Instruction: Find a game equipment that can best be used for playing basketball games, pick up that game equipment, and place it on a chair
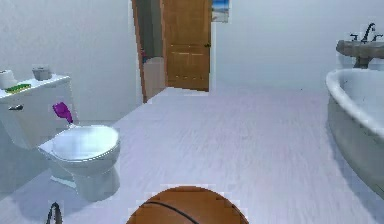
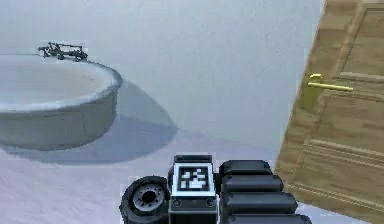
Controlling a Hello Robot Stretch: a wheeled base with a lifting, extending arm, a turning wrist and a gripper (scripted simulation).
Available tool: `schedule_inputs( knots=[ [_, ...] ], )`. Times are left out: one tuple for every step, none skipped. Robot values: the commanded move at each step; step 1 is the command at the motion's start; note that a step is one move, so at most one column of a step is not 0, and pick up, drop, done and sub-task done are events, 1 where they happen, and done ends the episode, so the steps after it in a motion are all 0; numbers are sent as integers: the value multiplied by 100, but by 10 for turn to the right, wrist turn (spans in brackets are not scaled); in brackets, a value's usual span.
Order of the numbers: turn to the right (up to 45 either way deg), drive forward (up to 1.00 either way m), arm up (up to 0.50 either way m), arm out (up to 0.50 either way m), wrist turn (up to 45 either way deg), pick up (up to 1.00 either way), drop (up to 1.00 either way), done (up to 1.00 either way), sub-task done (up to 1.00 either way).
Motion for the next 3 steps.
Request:
schedule_inputs(
  knots=[
    [450,0,0,0,0,0,0,0,0],
    [450,0,0,0,0,0,0,0,0],
    [180,0,0,0,0,0,0,0,0]
  ],
)
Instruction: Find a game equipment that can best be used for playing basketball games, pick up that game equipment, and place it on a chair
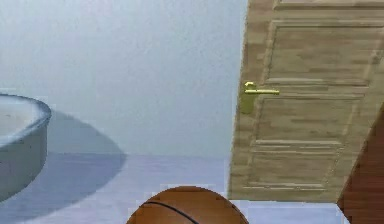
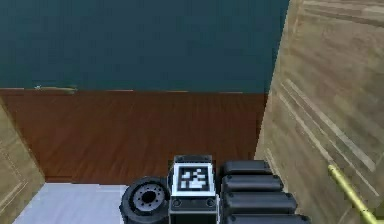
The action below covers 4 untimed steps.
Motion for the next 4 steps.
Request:
schedule_inputs(
  knots=[
    [0,10,0,0,0,0,0,0,0],
    [-450,0,0,0,0,0,0,0,0],
    [-120,0,0,0,0,0,0,0,0],
    [0,5,0,0,0,0,0,0,0]
  ],
)
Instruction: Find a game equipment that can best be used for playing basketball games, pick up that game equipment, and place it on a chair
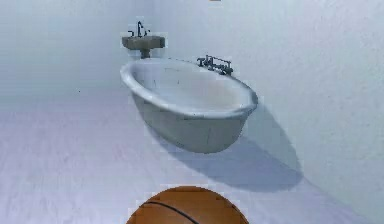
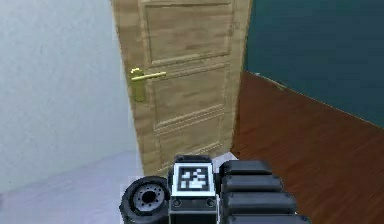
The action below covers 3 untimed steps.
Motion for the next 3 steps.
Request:
schedule_inputs(
  knots=[
    [-450,0,0,0,0,0,0,0,0],
    [-60,0,0,0,0,0,0,0,0],
    [0,100,0,0,0,0,0,0,0]
  ],
)
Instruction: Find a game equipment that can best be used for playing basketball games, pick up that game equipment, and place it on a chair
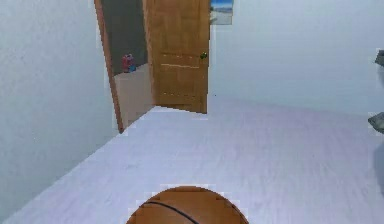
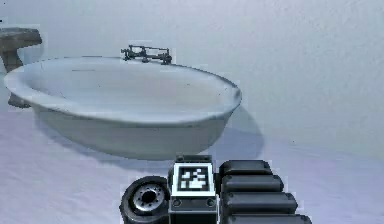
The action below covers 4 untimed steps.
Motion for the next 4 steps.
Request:
schedule_inputs(
  knots=[
    [-30,0,0,0,0,0,0,0,0],
    [0,65,0,0,0,0,0,0,0],
    [-90,0,0,0,0,0,0,0,0],
    [0,100,0,0,0,0,0,0,0]
  ],
)
